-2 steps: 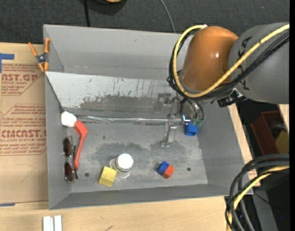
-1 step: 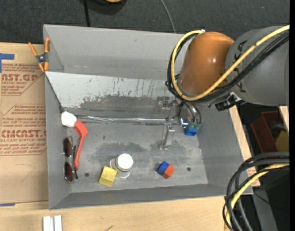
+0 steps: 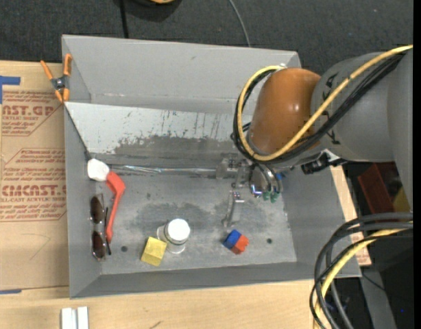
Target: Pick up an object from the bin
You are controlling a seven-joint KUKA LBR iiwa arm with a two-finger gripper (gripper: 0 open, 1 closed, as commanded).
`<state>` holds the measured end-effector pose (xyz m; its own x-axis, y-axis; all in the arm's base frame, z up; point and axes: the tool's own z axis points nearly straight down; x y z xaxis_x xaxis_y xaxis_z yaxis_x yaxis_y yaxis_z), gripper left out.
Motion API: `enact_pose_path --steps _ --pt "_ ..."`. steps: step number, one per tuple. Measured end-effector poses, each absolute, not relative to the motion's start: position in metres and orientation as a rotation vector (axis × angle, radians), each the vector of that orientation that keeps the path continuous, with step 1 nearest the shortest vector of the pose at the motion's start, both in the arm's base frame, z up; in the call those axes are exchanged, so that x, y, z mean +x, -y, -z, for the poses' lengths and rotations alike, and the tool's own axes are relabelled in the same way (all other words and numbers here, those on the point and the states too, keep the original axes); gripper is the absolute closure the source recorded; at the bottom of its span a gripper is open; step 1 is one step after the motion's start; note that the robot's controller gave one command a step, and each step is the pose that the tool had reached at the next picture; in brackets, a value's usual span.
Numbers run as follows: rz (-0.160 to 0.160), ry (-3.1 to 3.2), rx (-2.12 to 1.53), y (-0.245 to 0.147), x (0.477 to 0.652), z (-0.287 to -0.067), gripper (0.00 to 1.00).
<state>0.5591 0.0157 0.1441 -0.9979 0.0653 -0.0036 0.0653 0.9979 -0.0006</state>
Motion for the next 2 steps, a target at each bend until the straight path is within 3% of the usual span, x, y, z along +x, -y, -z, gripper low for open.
enact_pose_path --steps 1,2 --pt "-0.005 -3.135 0.046 -0.013 0.531 -0.114 0.0" --pt "-0.003 -3.125 0.288 0.011 0.524 -0.095 0.0"
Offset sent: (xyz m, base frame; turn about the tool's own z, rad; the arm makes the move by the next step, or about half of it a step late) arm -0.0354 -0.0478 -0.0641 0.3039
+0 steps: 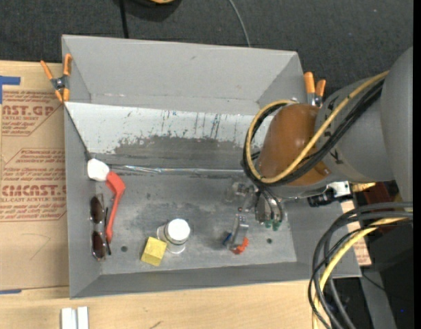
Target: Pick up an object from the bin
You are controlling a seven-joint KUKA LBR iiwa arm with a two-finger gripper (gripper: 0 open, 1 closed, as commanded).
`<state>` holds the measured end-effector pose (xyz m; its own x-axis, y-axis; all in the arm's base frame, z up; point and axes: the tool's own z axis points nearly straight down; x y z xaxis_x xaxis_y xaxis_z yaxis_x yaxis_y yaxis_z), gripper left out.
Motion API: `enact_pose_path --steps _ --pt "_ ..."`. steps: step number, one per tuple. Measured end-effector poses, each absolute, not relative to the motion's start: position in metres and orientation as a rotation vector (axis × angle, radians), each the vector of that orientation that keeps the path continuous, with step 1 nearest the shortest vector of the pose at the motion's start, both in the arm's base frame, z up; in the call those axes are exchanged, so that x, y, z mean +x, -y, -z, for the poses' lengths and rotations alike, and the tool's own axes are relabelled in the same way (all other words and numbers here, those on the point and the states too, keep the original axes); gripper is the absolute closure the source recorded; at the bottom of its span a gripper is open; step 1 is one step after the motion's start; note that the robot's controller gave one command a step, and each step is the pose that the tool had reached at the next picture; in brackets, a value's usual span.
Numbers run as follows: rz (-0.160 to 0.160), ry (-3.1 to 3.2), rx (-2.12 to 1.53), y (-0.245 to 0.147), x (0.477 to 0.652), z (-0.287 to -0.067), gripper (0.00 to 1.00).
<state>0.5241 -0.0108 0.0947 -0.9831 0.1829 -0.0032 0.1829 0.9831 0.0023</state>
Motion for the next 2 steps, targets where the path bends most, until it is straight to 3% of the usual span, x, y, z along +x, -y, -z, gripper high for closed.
enact_pose_path --steps 1,2 --pt "-0.007 -3.119 0.316 -0.0273 0.5396 -0.0697 1.0" --pt "-0.007 -3.119 0.316 -0.0273 0.5395 -0.0696 0.0"
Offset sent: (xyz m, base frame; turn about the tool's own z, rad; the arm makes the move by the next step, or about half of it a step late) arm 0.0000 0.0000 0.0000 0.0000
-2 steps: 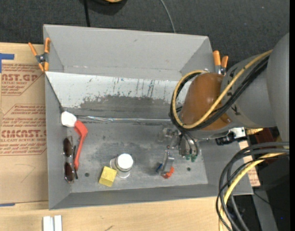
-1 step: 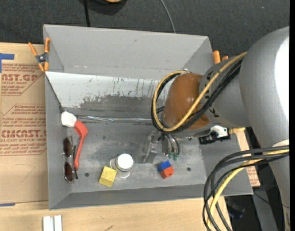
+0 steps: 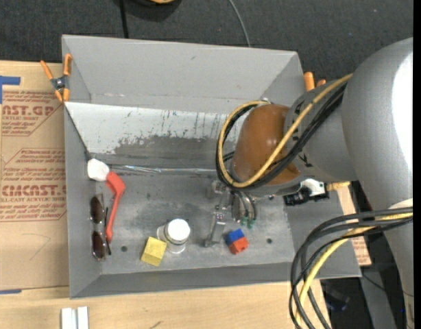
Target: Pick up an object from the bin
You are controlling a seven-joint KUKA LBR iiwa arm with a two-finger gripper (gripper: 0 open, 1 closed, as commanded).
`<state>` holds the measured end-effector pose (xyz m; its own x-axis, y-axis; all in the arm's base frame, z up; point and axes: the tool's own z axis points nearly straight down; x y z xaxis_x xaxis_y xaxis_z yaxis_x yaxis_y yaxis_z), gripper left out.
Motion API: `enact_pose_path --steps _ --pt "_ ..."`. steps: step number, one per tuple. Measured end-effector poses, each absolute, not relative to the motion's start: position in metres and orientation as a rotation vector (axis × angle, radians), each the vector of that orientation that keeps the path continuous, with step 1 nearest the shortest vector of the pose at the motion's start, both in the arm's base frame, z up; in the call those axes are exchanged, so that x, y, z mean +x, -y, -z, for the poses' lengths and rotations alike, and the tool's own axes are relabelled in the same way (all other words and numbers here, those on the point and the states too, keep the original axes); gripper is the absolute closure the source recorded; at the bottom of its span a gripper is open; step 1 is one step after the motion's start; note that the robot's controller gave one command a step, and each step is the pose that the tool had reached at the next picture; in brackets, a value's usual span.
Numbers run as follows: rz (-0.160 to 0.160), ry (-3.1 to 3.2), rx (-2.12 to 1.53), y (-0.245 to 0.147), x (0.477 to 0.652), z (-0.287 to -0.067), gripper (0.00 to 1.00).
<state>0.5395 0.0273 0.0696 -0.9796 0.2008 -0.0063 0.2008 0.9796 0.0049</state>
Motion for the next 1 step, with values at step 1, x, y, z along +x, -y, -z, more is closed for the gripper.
enact_pose_path --steps 1 --pt "-0.007 -3.119 0.316 -0.0273 0.5395 -0.0696 0.0"
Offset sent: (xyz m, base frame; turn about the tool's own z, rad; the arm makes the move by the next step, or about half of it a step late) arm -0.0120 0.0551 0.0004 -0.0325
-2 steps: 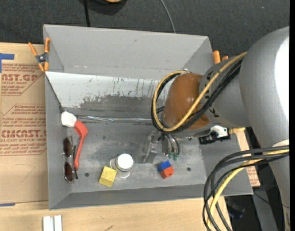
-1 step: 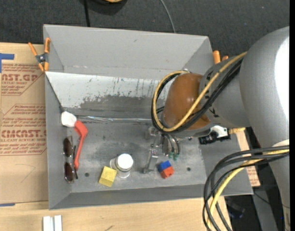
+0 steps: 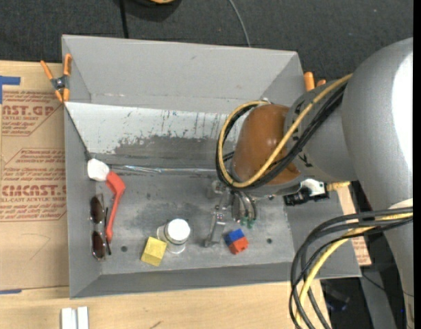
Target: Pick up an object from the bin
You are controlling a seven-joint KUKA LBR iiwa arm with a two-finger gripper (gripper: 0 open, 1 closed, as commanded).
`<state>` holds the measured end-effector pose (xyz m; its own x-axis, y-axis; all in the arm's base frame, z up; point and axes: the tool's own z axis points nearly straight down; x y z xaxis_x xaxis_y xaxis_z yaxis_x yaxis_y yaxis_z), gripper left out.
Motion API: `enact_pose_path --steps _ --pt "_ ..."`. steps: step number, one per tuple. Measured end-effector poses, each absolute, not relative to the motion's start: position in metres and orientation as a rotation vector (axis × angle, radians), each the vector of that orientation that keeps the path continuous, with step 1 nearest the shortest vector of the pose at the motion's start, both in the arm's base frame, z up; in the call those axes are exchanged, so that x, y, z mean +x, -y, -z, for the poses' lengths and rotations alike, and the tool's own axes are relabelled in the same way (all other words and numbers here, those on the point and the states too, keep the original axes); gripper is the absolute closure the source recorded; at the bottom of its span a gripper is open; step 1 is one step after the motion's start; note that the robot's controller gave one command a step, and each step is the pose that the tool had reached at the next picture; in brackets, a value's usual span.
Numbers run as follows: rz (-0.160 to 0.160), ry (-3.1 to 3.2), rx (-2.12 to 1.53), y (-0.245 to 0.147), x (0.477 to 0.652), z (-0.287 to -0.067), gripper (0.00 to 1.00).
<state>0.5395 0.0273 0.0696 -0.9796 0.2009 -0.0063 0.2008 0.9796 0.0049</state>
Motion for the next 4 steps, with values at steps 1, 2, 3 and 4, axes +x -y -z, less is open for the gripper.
enact_pose_path --steps 1,2,3,4 --pt "-0.004 -3.12 0.298 -0.052 0.534 -0.07 0.0" --pt "-0.012 -3.105 0.439 -0.074 0.537 -0.073 0.0" --pt "-0.006 -3.084 0.564 -0.086 0.538 -0.08 0.0" --pt "-0.007 -3.122 0.274 -0.094 0.535 -0.079 0.0"
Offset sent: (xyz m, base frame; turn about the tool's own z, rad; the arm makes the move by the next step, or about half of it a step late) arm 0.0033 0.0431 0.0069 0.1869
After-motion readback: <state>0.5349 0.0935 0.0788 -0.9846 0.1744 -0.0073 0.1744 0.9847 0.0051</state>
